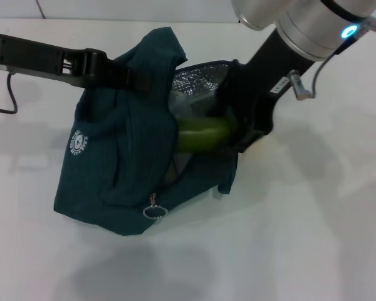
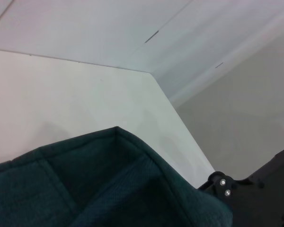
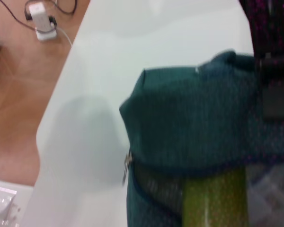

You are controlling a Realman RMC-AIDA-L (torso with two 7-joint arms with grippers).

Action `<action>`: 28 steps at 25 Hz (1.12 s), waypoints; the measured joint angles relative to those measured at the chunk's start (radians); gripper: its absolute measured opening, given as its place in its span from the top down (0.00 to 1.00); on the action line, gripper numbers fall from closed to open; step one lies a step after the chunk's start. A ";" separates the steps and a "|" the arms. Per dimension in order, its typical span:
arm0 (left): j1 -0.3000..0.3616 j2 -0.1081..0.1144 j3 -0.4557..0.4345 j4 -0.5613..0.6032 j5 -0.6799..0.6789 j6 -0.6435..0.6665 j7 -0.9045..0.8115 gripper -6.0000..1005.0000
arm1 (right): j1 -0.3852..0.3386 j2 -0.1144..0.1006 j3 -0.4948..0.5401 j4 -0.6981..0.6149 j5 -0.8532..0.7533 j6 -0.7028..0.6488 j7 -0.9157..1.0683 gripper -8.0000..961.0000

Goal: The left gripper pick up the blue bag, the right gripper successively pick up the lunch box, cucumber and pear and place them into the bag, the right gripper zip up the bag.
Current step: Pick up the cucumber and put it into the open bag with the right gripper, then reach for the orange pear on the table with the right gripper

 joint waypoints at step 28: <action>0.011 0.011 -0.009 -0.025 0.001 0.000 0.017 0.95 | -0.187 -0.010 0.138 -0.208 0.112 -0.009 -0.013 0.26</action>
